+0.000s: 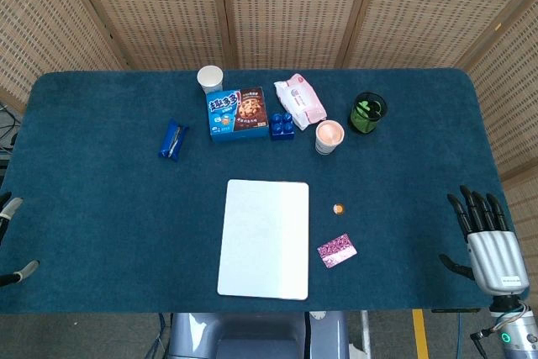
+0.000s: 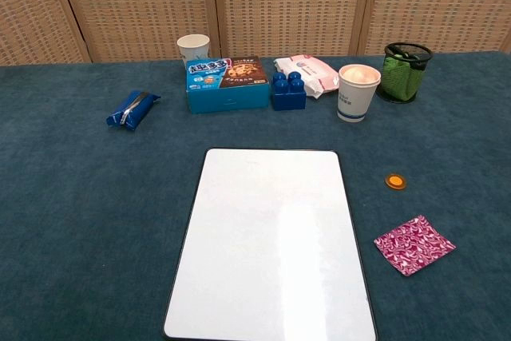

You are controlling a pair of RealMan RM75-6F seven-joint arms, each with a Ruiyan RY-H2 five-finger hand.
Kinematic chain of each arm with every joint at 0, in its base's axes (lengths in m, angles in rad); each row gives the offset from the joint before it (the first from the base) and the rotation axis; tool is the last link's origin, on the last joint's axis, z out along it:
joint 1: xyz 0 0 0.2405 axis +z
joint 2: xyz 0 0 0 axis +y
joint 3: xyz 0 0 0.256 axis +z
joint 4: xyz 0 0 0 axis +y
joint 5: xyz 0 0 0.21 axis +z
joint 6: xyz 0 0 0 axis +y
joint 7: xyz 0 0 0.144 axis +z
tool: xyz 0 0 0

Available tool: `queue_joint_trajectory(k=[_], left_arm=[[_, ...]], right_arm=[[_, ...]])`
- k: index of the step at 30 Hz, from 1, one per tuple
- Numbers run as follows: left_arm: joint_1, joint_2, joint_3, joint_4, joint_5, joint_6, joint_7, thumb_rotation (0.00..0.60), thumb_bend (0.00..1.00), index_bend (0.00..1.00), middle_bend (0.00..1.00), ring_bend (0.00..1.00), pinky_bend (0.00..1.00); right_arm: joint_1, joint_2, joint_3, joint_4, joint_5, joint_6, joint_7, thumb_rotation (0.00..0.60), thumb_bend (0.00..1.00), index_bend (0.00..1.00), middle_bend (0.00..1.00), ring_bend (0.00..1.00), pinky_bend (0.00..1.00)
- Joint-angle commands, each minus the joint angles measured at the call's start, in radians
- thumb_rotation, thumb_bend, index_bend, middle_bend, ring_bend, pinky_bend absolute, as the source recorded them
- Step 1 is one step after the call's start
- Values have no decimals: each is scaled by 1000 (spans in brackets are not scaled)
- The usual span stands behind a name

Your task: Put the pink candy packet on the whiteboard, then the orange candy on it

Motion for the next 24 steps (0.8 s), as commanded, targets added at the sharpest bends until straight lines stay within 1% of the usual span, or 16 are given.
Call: queue_joint_trajectory(k=[1,7,10,13,14,17,20,24], left_arm=[[1,-2,0,2,3,2,-1,600,0,0,0,0,0],[1,-4,1,4,10,3,1,600,0,0,0,0,0],[-2,-4,-1,5,11,0,3,600,0,0,0,0,0],[-9,-6,-4,4,6,-12,8,600,0,0,0,0,0],[-13,-7,-5,3,1,-20,13,600,0,0,0,0,0],[-18,-10,-8,-1,-10,-33,27,600,0,0,0,0,0],[-18,-13,-8,-6,-17,-37,38,600,0,0,0,0,0],[-20,-14,-11,-10,-24,-40,48,600,0,0,0,0,0]], right_arm=[[-6,-3,4,10,-2,-5,16,600,0,0,0,0,0],[1,-7,5,31,-22,-30,50,600,0,0,0,0,0],[19,-4,-3,38,-42,-71,80,600,0,37,0,0,0],[67,-2,-21,46,-77,-161,124,600,0,99,0,0,0],[98,-6,-28,52,-96,-213,137,600,0,118,0,0,0],[160,-26,-37,68,-131,-312,148,600,0,154,0,0,0],[218,-59,-39,77,-141,-414,123,600,20,182,0,0,0],[280,-111,-18,88,-112,-522,53,600,53,199,0,0,0]])
